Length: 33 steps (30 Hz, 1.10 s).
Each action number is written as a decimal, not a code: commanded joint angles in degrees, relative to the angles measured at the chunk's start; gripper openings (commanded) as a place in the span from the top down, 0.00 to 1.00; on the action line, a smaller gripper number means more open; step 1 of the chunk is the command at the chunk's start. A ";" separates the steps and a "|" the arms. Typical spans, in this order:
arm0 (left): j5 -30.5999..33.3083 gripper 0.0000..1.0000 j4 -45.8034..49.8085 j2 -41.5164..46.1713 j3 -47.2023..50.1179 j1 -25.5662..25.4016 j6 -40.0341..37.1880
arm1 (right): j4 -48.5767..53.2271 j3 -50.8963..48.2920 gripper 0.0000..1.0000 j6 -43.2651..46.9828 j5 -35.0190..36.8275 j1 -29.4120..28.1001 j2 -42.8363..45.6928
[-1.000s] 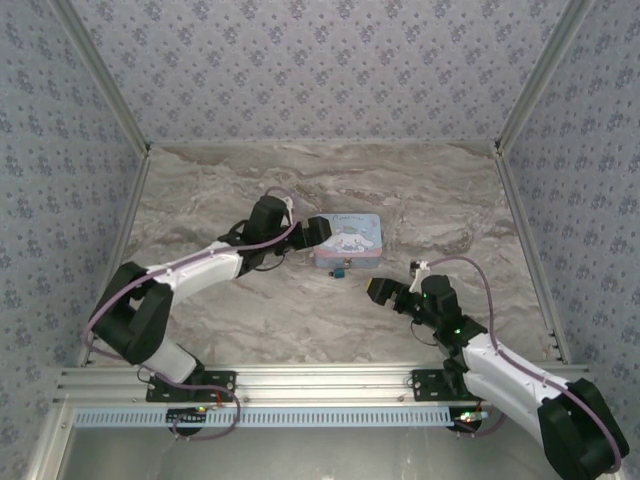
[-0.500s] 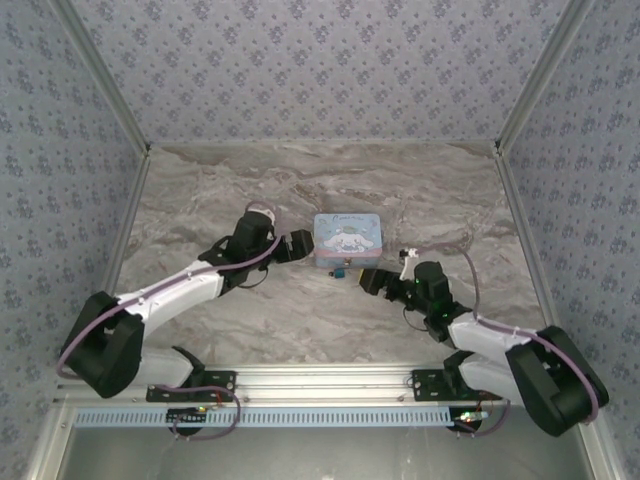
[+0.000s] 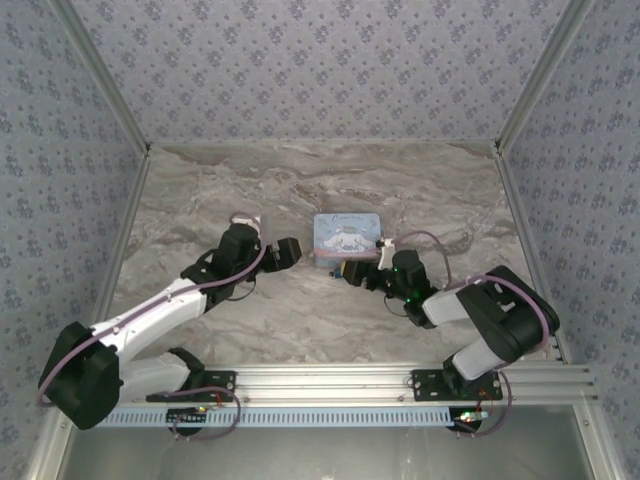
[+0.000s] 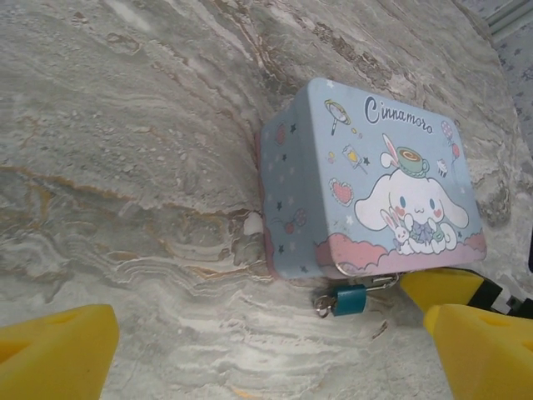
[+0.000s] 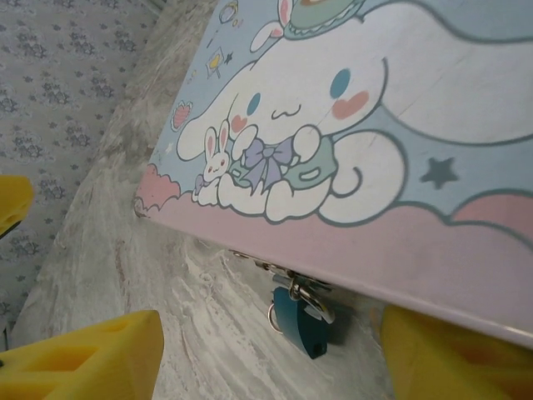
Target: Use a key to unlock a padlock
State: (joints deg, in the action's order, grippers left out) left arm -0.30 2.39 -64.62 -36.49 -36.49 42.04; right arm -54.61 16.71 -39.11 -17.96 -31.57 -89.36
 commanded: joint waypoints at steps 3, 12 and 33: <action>2.70 0.03 3.74 5.10 0.89 0.44 0.10 | -8.35 2.45 0.33 -0.12 1.17 -1.05 -6.83; 4.33 0.03 6.56 11.58 3.56 1.53 0.84 | -13.04 3.28 0.40 0.79 3.32 -2.62 -11.00; 4.69 0.02 9.08 17.14 5.99 2.78 2.08 | -12.84 3.21 0.75 1.00 3.82 -3.13 -11.55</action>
State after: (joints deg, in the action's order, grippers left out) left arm 3.77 10.57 -48.51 -30.89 -34.11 43.57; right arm -64.99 19.33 -38.94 -14.76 -34.17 -100.31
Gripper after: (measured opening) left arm 0.976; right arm 0.260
